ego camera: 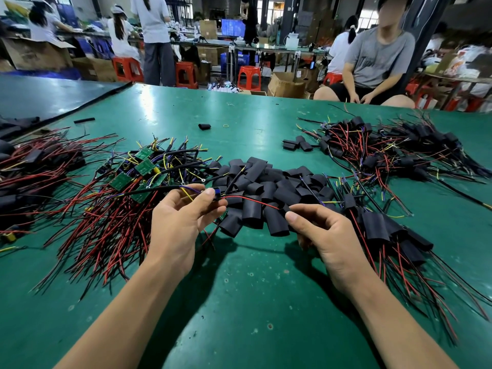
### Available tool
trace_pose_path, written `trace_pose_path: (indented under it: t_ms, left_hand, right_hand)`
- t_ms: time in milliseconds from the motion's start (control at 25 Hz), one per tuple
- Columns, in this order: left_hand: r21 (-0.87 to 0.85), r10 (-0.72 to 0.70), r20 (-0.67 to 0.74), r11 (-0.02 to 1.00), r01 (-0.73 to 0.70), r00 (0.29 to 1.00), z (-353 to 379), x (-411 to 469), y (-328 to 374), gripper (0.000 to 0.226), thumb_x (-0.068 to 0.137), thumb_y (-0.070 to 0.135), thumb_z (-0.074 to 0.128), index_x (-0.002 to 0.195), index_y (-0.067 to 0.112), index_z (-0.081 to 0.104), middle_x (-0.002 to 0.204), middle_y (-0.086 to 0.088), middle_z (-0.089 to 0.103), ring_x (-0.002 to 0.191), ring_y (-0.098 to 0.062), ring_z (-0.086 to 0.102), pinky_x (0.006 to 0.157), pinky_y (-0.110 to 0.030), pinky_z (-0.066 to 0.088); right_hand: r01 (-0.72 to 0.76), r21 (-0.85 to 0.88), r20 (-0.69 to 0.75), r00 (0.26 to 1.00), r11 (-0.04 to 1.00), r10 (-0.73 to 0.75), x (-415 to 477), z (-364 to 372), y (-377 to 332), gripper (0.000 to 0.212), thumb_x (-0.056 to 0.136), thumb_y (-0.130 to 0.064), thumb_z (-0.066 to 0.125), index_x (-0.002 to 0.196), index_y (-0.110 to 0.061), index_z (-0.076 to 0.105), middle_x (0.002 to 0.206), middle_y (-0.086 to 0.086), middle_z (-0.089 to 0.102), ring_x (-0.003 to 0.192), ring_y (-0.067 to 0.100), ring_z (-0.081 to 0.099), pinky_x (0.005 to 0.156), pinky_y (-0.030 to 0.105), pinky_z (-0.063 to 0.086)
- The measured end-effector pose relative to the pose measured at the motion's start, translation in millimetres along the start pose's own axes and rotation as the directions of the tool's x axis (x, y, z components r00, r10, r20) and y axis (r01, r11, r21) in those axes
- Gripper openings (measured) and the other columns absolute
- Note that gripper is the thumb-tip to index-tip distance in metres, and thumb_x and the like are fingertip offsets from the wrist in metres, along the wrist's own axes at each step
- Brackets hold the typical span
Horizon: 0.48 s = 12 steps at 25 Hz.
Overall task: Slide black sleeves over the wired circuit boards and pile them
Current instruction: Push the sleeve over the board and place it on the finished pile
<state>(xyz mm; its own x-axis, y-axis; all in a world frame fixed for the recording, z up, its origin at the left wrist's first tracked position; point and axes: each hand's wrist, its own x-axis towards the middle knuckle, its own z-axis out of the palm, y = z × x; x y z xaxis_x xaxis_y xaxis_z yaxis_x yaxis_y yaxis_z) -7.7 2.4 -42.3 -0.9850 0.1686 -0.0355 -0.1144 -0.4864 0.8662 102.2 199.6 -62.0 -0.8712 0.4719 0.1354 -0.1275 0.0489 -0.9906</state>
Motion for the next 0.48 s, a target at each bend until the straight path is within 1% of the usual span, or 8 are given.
trace_pose_path:
  t_ms: [80,120,240,280,320,400,480]
  left_hand:
    - [0.016,-0.029,0.055,0.999,0.028,0.998,4,-4,-1,0.008,0.088,0.000,0.066,0.095,0.002,0.064,0.081,-0.015,0.071,0.076,-0.030,0.073,0.069,-0.030,0.061]
    - [0.022,-0.058,0.086,0.998,0.057,0.995,6,-7,-2,0.007,0.088,0.000,0.065,0.095,0.001,0.065,0.082,-0.016,0.072,0.077,-0.030,0.073,0.068,-0.030,0.061]
    - [0.036,-0.151,0.161,0.988,0.147,0.975,12,-12,-4,0.011,0.089,-0.001,0.062,0.100,-0.004,0.064,0.085,-0.020,0.072,0.079,-0.031,0.074,0.065,-0.026,0.060]
    - [0.023,-0.170,0.175,0.985,0.169,0.970,13,-14,-3,0.013,0.087,0.000,0.063,0.100,-0.004,0.064,0.085,-0.020,0.072,0.079,-0.030,0.075,0.064,-0.025,0.060]
    - [0.000,-0.185,0.179,0.982,0.188,0.966,14,-15,-1,0.016,0.084,0.002,0.066,0.099,-0.004,0.064,0.086,-0.020,0.072,0.079,-0.029,0.075,0.063,-0.023,0.060]
    - [-0.064,-0.220,0.158,0.970,0.232,0.963,15,-15,3,0.018,0.078,0.006,0.069,0.094,-0.002,0.064,0.086,-0.019,0.071,0.075,-0.025,0.075,0.057,-0.019,0.057]
    - [-0.138,-0.256,0.133,0.952,0.274,0.957,15,-14,7,0.008,0.082,0.005,0.067,0.089,0.002,0.064,0.088,-0.019,0.072,0.072,-0.020,0.075,0.050,-0.014,0.053]
  right_hand:
    - [0.015,-0.041,0.006,1.000,0.999,-0.015,-1,2,0,0.032,0.063,-0.038,0.084,0.092,-0.023,0.078,0.076,-0.007,0.073,0.065,0.003,0.061,0.059,0.014,0.047]
    - [0.015,-0.025,-0.001,1.000,1.000,-0.015,-1,4,0,0.033,0.062,-0.034,0.084,0.092,-0.022,0.077,0.080,-0.007,0.074,0.070,0.002,0.062,0.061,0.014,0.048]
    - [-0.002,0.108,-0.051,0.999,0.994,0.007,1,5,-4,0.046,0.058,-0.028,0.084,0.101,-0.017,0.073,0.090,-0.007,0.075,0.081,0.003,0.066,0.071,0.015,0.050]
    - [-0.011,0.176,-0.057,0.998,0.984,0.022,2,4,-7,0.053,0.057,-0.028,0.085,0.106,-0.016,0.071,0.094,-0.004,0.076,0.082,0.003,0.067,0.071,0.015,0.051]
    - [-0.023,0.254,-0.051,0.998,0.967,0.037,3,3,-9,0.058,0.057,-0.027,0.085,0.112,-0.016,0.069,0.098,0.000,0.076,0.076,0.003,0.066,0.067,0.014,0.051]
    - [-0.071,0.410,-0.009,0.997,0.909,0.082,3,0,-13,0.070,0.062,-0.030,0.088,0.125,-0.016,0.061,0.108,0.005,0.075,0.063,0.002,0.058,0.057,0.014,0.048]
    - [-0.139,0.544,0.054,0.990,0.828,0.130,2,-1,-15,0.083,0.061,-0.044,0.090,0.132,-0.017,0.057,0.113,0.006,0.072,0.063,0.007,0.055,0.057,0.019,0.049]
